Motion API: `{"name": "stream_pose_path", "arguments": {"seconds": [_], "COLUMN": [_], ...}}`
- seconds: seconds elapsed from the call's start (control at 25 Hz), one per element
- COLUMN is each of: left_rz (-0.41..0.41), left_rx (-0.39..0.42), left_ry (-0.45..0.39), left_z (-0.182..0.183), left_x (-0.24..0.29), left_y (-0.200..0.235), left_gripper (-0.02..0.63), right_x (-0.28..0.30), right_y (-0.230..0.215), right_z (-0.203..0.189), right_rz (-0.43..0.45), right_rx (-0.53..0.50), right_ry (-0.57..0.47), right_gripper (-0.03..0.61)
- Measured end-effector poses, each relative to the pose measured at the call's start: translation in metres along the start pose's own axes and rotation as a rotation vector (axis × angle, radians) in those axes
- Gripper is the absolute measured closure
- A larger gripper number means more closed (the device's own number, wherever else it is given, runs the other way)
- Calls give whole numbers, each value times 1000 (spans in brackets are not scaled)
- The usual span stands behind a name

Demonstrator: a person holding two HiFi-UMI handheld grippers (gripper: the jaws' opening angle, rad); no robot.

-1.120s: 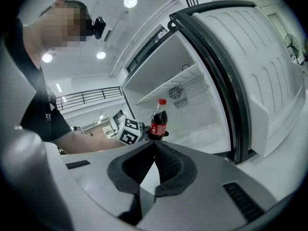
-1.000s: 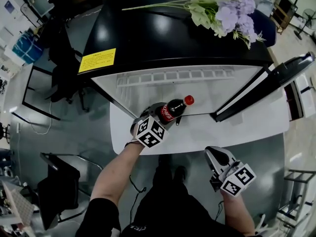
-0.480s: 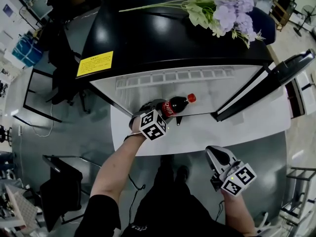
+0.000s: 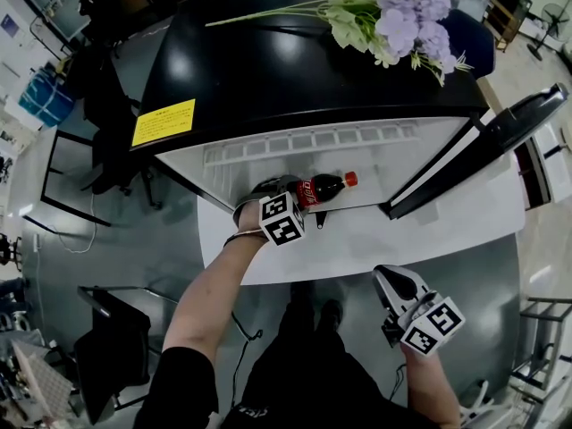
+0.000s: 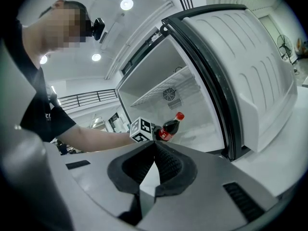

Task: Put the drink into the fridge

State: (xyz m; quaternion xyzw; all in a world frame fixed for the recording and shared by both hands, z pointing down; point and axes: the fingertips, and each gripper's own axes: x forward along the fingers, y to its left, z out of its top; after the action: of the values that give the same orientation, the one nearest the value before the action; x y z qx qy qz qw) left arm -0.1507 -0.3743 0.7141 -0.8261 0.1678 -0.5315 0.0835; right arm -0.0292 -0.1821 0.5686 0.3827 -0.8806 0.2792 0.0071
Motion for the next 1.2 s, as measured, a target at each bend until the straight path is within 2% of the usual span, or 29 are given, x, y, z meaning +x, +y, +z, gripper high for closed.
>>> {"name": "stream_pose_path", "arguments": {"seconds": [0.2, 0.44, 0.56, 0.68, 0.76, 0.84, 0.92, 1.04, 1.12, 1.2], "left_rz": [-6, -44, -53, -16, 8, -4, 4, 81, 174, 251], "left_rx": [54, 93, 96, 103, 72, 46, 73, 114, 97, 54], "left_ry": [53, 75, 83, 77, 62, 57, 64, 70, 64, 46], "left_z": [-3, 0, -1, 1, 5, 8, 9, 11, 14, 17], "left_x": [8, 12, 12, 10, 7, 6, 5, 0, -8, -17], "left_y": [4, 3, 3, 10, 18, 22, 24, 36, 53, 66], "left_gripper": [342, 341, 335, 318, 344, 347, 348, 363, 387, 476], "right_x": [-3, -6, -6, -6, -7, -7, -7, -7, -8, -9], "right_y": [-1, -5, -5, -5, -6, -7, -6, -7, -8, -7], "right_z": [-1, -5, -4, -4, -5, -5, -5, -4, -4, -4], "right_rz": [-6, -15, -12, -8, -9, -8, -5, 0, -1, 0], "right_rx": [8, 20, 23, 23, 23, 28, 30, 26, 28, 30], "right_ry": [-6, -6, -11, -11, -7, -6, -6, -3, -2, -3], "right_gripper": [563, 563, 563, 563, 563, 563, 563, 563, 563, 563]}}
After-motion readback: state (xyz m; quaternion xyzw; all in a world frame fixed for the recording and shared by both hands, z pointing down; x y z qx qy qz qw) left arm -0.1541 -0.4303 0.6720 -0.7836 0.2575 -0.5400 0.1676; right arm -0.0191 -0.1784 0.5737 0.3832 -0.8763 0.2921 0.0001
